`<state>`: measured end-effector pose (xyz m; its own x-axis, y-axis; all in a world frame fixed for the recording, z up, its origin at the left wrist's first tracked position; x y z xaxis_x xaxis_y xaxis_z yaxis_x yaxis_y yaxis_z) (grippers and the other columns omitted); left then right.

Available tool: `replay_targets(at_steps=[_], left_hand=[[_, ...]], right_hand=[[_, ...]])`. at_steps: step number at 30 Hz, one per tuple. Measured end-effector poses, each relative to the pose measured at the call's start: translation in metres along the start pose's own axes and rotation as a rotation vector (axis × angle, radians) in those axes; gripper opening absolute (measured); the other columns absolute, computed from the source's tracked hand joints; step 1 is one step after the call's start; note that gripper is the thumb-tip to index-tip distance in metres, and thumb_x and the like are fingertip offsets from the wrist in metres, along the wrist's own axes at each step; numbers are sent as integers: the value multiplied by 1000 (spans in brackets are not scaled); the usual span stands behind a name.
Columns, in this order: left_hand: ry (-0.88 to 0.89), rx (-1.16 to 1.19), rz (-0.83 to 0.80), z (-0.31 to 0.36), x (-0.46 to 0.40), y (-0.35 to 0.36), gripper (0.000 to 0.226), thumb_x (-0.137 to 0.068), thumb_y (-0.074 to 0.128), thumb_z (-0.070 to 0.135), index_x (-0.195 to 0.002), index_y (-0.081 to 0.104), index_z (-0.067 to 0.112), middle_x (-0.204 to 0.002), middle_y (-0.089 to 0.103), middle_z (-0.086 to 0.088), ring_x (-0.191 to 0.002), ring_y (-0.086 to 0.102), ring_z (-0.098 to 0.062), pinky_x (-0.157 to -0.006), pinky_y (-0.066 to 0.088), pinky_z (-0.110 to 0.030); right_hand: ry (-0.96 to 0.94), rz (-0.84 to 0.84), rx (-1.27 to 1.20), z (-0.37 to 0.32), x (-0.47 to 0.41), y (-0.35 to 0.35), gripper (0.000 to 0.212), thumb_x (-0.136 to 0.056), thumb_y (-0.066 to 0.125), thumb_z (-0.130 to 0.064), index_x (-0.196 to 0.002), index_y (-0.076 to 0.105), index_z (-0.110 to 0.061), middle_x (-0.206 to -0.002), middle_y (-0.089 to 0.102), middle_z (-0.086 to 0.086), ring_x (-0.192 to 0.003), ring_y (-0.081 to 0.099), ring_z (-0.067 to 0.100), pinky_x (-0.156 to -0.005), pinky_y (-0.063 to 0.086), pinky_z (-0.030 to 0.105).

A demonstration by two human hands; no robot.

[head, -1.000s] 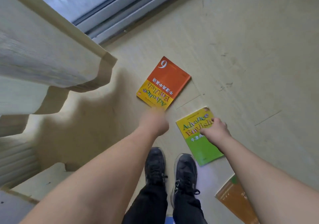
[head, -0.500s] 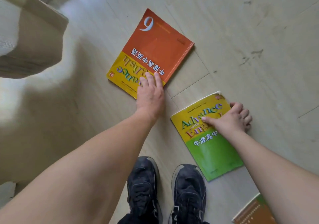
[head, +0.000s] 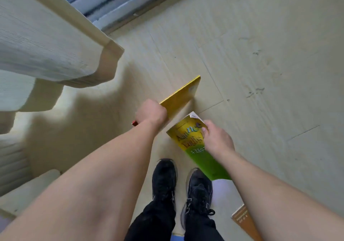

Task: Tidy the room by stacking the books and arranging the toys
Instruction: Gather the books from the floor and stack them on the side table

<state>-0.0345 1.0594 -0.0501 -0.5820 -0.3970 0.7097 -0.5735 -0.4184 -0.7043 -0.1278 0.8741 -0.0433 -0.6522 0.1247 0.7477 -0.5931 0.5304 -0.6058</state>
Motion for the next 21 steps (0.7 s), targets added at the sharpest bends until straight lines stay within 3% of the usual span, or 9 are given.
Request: replay_targets(at_steps=[3, 6, 8, 10, 14, 17, 21], left_hand=[[-111, 67, 6, -21, 43, -45, 16, -88, 51, 18, -86, 67, 15, -96, 68, -9, -95, 59, -34, -102, 43, -43], [-151, -61, 79, -40, 93, -93, 24, -91, 50, 22, -98, 73, 20, -110, 69, -7, -124, 49, -31, -119, 11, -56], [-116, -121, 160, -47, 134, -132, 29, -92, 47, 20, -98, 75, 23, -109, 67, -2, -132, 42, -30, -117, 0, -66], [-78, -154, 221, -65, 198, -192, 32, -94, 45, 20, -102, 75, 27, -120, 63, 1, -139, 33, -33, -114, -2, -73], [-84, -128, 319, -99, 308, -296, 35, -95, 44, 17, -111, 73, 29, -145, 47, 0, -146, 18, -37, -115, -2, -71], [-160, -48, 417, -148, 394, -365, 36, -95, 43, 16, -111, 73, 28, -151, 41, 1, -147, 15, -37, -116, -2, -69], [-213, 10, 487, -223, 475, -403, 27, -99, 46, 19, -106, 71, 27, -161, 22, 0, -149, 5, -37, -115, -5, -70]], right_hand=[[-45, -15, 17, -36, 39, -39, 27, -104, 35, -31, -124, 51, -23, -112, 65, 12, -101, 60, 35, -77, 43, 36], [-96, -70, 89, -74, 81, -84, 27, -103, 37, -31, -124, 52, -24, -117, 65, 12, -106, 59, 35, -82, 46, 37], [-105, -73, 108, -97, 113, -116, 26, -102, 38, -29, -124, 52, -24, -119, 64, 11, -109, 59, 34, -84, 46, 37], [-136, -92, 162, -127, 171, -158, 29, -102, 39, -29, -129, 50, -26, -125, 62, 10, -113, 58, 32, -87, 46, 37], [-157, -129, 267, -160, 279, -226, 36, -98, 42, -22, -133, 50, -29, -132, 59, 9, -119, 56, 30, -93, 45, 37], [-199, -149, 350, -190, 368, -263, 32, -94, 45, -18, -122, 55, -29, -125, 62, 8, -114, 57, 29, -89, 46, 35], [-274, -158, 416, -232, 448, -268, 25, -87, 44, -12, -106, 54, -25, -113, 64, 7, -99, 58, 27, -80, 47, 33]])
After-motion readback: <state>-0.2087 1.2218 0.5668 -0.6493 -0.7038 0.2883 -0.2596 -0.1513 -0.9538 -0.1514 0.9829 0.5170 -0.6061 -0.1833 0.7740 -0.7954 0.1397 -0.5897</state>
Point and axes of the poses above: each hand's wrist, its own x-axis away from the middle knuckle, its own y-axis out of the palm, z = x × y, the point moved 1 cm from there along -x, towards the middle knuckle
